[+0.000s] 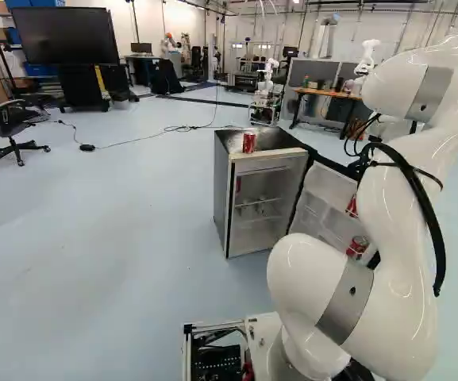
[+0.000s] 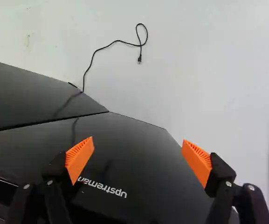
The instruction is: Grab a drink from the fridge
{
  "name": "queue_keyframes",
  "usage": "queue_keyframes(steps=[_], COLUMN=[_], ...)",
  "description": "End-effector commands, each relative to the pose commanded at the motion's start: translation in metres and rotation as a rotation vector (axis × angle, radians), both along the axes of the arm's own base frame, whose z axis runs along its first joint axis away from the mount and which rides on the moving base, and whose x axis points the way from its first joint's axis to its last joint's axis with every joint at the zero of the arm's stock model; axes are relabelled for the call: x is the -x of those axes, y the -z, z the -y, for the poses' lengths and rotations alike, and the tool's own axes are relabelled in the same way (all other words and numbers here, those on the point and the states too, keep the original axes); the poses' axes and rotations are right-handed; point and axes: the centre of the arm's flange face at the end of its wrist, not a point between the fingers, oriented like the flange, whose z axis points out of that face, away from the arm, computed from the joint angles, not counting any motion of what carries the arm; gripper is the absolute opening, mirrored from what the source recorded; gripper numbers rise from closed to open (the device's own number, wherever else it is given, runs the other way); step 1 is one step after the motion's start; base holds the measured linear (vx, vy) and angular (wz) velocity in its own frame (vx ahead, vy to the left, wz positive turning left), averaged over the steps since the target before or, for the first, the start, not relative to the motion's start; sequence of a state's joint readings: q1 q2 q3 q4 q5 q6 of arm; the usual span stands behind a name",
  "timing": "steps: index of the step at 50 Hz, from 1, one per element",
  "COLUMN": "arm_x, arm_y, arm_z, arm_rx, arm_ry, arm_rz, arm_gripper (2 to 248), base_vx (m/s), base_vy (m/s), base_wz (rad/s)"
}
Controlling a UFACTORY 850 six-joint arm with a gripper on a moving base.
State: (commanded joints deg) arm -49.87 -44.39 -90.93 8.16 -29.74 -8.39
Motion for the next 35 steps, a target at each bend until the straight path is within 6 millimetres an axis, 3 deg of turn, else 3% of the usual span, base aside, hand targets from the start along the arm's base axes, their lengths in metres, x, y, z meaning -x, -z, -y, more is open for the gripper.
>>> queue_keyframes(steps=[35], arm_x=[0.018], arm_y=[-0.001], arm_z=[-0.016], arm_rx=[-0.023], arm_ry=[0.005], arm_rz=[-0.019], arm_gripper=[247], base_vx=[0.0], base_vy=[0.0], base_wz=[0.0])
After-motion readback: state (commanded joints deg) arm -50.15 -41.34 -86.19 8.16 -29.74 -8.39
